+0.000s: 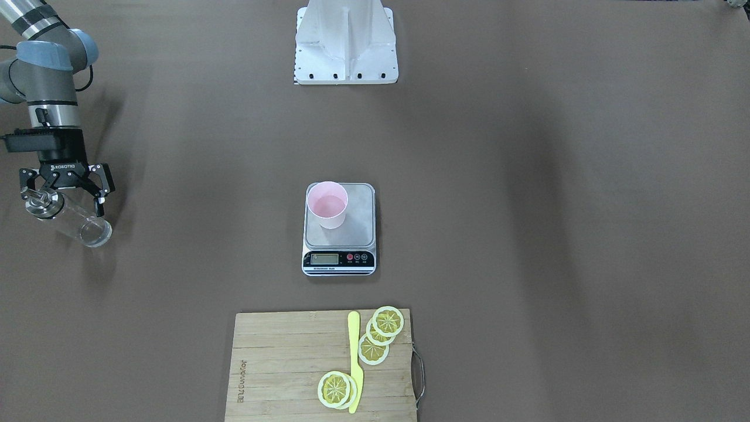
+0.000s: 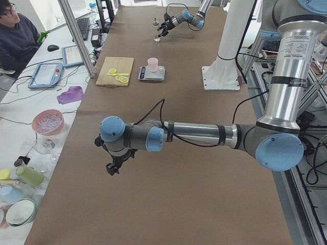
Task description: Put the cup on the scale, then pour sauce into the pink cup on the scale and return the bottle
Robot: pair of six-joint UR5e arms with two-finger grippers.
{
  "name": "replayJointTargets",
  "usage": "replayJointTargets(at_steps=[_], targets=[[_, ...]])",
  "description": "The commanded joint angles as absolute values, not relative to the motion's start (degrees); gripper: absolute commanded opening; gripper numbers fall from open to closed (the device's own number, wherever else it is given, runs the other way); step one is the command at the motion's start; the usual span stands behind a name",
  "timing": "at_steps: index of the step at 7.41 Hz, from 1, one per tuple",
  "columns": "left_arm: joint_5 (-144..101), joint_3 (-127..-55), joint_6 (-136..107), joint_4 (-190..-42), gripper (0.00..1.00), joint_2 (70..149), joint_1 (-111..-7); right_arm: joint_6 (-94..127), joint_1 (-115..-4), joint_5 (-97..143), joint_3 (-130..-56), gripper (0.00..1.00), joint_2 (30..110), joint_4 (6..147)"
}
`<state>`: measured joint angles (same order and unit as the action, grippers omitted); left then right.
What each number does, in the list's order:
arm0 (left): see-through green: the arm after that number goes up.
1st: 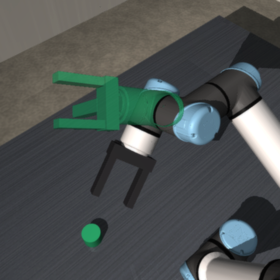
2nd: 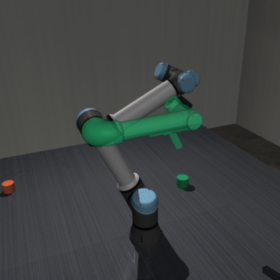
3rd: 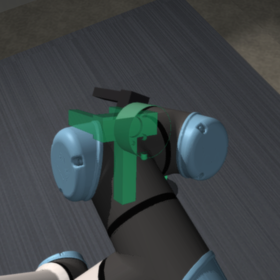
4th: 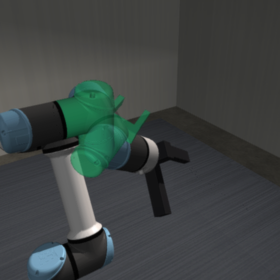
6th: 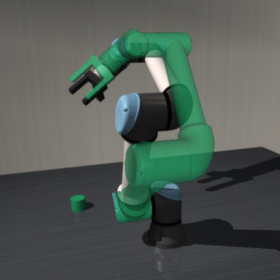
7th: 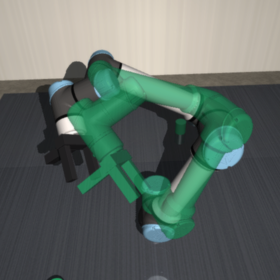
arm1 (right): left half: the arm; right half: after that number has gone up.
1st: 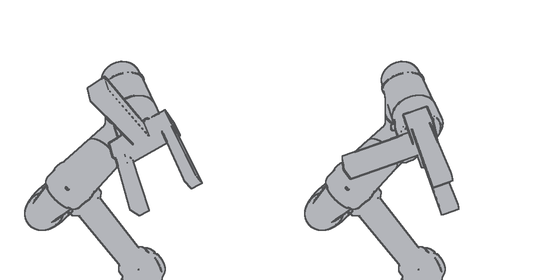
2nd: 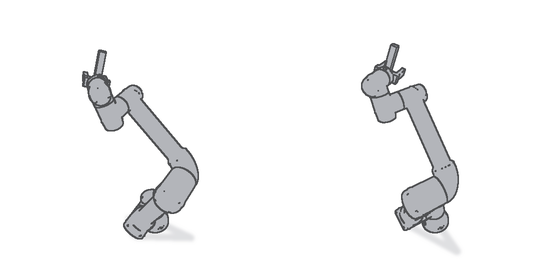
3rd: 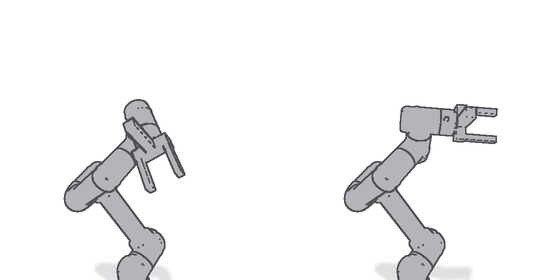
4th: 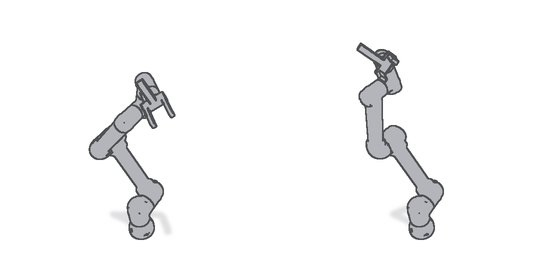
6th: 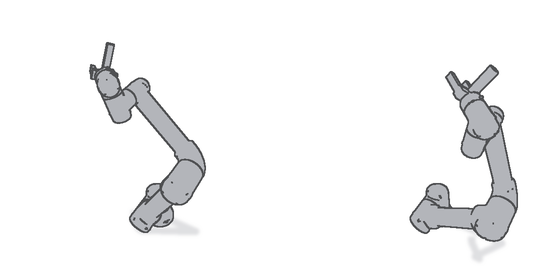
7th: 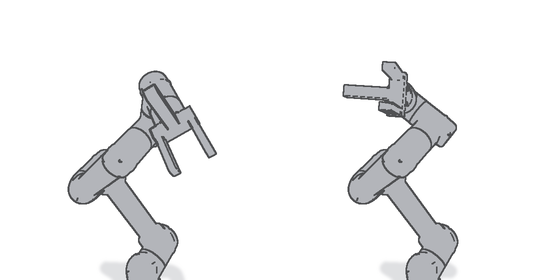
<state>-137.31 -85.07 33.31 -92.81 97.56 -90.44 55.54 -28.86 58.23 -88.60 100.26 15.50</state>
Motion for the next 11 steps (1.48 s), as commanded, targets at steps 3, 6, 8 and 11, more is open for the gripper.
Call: replayJointTargets(at_steps=[3,6,8,11], targets=[[-137.37,-85.08,33.40,-92.81,0.98,97.47,-90.44,55.37,-30.50,59.15,-87.54,0.99,97.22,15.56],[-137.37,-85.17,33.31,-92.81,0.98,97.47,-90.53,55.46,-31.29,59.24,-84.99,0.99,95.01,15.56],[-137.37,-85.17,33.31,-92.81,0.98,97.47,-90.44,55.37,-31.46,59.94,-84.99,0.99,95.27,14.51],[-137.37,-85.17,33.31,-92.81,0.98,97.47,-90.53,54.41,-31.82,60.29,-82.62,0.78,95.27,10.11]])
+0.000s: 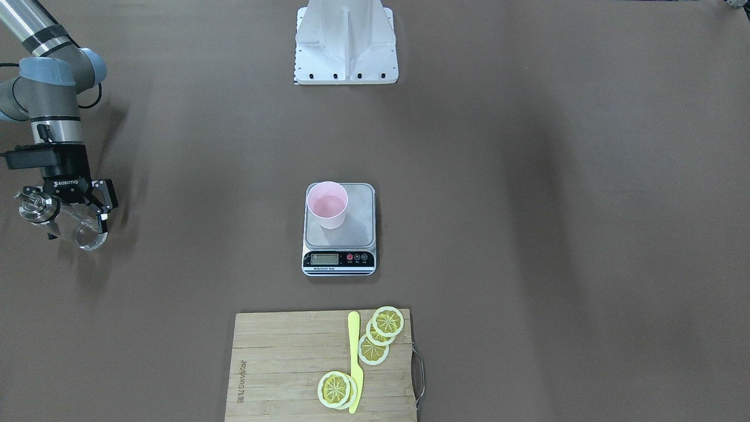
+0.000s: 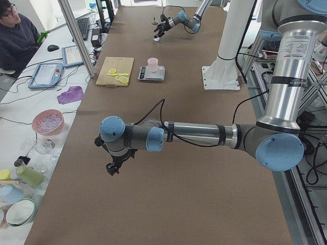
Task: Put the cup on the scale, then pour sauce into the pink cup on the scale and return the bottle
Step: 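Lift the sauce bottle with the right gripper toward the scale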
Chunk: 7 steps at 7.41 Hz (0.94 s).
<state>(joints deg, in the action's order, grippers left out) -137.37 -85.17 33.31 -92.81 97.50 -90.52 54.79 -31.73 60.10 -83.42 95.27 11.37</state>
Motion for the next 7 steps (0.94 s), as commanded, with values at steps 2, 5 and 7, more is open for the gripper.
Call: replayJointTargets(at_steps=[2,5,7], targets=[[-137.37,-85.17,33.40,-92.81,0.98,97.38,-90.53,54.32,-32.43,62.40,-82.79,0.34,95.45,9.67],[-137.37,-85.17,33.40,-93.25,0.98,97.21,-90.53,53.27,-32.78,62.75,-83.93,0.00,95.80,9.58],[-137.37,-85.17,33.40,-93.52,0.98,97.12,-90.53,49.08,-33.92,62.41,-84.90,0.00,95.71,9.67]])
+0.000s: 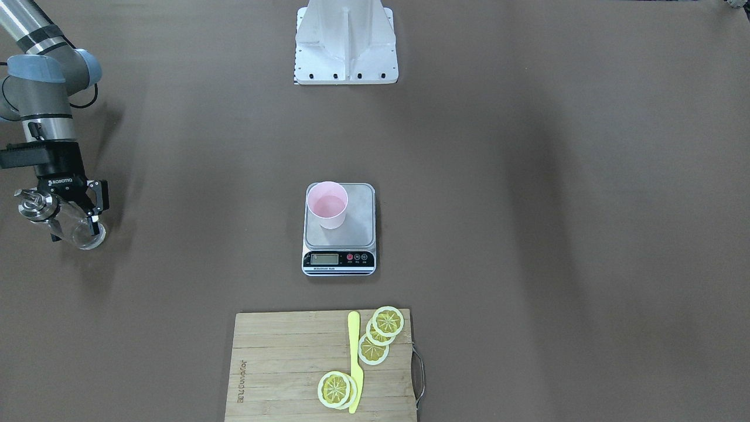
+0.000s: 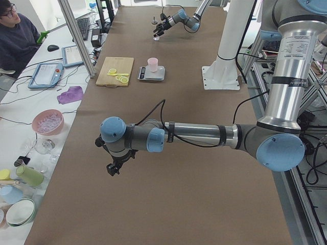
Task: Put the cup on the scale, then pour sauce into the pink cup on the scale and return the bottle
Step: 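Lift the sauce bottle with the right gripper toward the scale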
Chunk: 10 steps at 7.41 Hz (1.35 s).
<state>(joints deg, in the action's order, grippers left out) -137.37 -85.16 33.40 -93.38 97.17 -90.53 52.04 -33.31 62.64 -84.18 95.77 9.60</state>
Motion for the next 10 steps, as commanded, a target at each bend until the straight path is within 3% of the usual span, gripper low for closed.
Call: replayJointTargets(at_steps=[1,4,7,10], targets=[[-137.37,-85.17,33.40,-93.52,0.98,97.12,-90.53,44.34,-34.71,62.75,-86.29,0.00,95.80,9.75],[-137.29,-84.82,33.22,-93.52,0.98,97.12,-90.44,43.15,-36.29,68.71,-92.08,0.00,95.28,16.03],[-137.29,-84.29,32.79,-93.52,0.98,97.12,-90.53,43.24,-36.21,68.03,-109.56,0.00,94.14,47.38],[-137.37,-84.90,30.95,-93.43,0.98,97.12,-90.53,43.24,-34.12,61.20,-111.62,0.00,83.62,67.18]])
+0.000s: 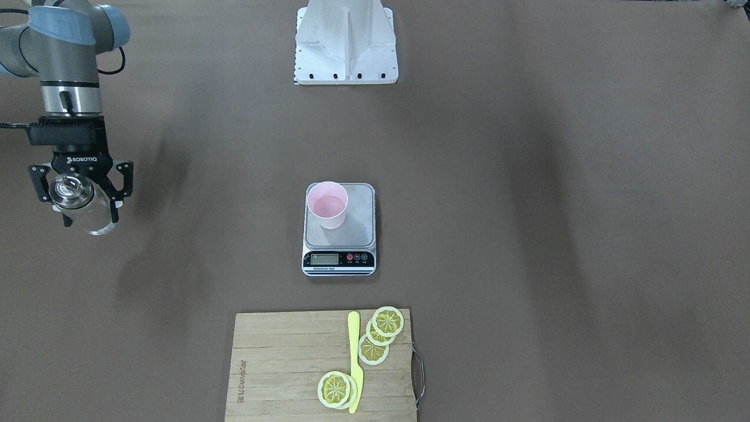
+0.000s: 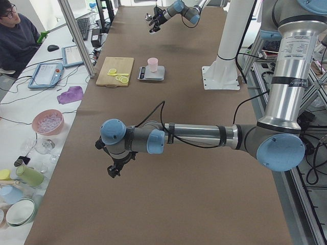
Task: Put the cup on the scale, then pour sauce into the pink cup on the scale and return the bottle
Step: 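Lift the sauce bottle with the right gripper toward the scale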
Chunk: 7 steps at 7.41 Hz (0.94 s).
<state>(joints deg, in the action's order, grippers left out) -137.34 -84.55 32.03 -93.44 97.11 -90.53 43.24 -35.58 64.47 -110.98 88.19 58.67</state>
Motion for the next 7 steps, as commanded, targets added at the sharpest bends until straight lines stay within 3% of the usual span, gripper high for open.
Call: replayJointTargets(at_steps=[1,7], targets=[[-137.37,-85.08,30.76,-93.43,0.98,97.12,-90.53,43.24,-32.10,58.04,-111.62,0.00,80.54,72.02],[-142.82,-85.17,28.40,-92.81,0.98,97.12,-90.44,43.33,-21.37,45.01,-110.92,0.00,70.85,91.30]])
